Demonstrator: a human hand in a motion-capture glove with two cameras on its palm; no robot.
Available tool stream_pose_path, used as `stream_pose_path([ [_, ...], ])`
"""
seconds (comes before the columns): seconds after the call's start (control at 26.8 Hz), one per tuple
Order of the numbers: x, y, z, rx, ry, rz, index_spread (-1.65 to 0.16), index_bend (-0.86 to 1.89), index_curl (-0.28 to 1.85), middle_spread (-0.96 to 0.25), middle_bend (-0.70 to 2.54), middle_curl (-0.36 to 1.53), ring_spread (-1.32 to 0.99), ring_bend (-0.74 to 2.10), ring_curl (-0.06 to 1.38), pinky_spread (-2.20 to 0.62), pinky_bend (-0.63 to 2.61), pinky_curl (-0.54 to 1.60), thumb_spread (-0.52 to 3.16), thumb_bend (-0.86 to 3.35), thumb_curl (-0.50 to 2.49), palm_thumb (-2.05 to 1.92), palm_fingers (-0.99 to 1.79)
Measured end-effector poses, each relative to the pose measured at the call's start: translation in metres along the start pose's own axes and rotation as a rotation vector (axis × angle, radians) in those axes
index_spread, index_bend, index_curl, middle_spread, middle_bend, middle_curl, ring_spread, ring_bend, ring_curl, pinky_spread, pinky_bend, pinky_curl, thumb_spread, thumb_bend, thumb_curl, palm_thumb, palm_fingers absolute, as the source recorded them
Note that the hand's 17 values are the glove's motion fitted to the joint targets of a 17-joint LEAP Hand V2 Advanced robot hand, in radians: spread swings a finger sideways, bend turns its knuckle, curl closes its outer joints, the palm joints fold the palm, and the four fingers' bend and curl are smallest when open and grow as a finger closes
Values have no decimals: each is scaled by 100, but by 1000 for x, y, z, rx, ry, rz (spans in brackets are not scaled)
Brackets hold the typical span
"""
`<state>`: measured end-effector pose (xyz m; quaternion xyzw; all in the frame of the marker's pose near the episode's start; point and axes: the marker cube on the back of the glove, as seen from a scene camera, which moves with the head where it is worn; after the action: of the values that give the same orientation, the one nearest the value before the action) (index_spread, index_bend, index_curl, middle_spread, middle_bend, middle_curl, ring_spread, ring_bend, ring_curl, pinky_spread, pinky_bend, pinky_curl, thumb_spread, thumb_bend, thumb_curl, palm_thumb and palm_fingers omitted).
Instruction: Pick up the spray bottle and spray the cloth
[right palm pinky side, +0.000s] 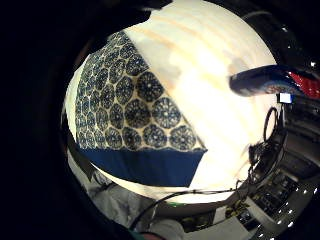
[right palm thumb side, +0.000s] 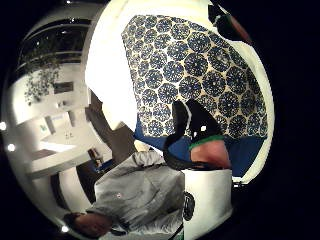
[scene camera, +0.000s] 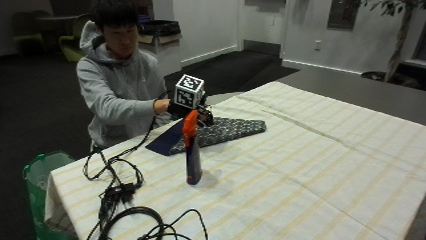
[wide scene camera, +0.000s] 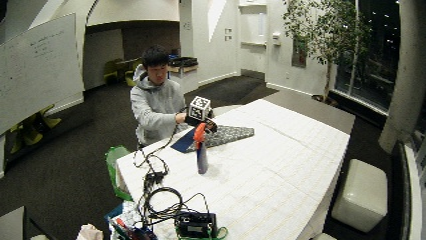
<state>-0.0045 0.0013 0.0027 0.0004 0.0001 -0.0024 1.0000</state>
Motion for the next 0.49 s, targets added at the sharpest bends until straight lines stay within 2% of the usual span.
stream_pose_path([
  [0.22,-4,5,2,15,14,-33,-22,39,20,-3,43,17,1,17,8,18,17,10,68,34,15,58,46],
  [0.49,8,22,-7,52,12,-77,-27,36,26,-4,43,22,2,18,11,23,17,13,89,32,19,64,43],
])
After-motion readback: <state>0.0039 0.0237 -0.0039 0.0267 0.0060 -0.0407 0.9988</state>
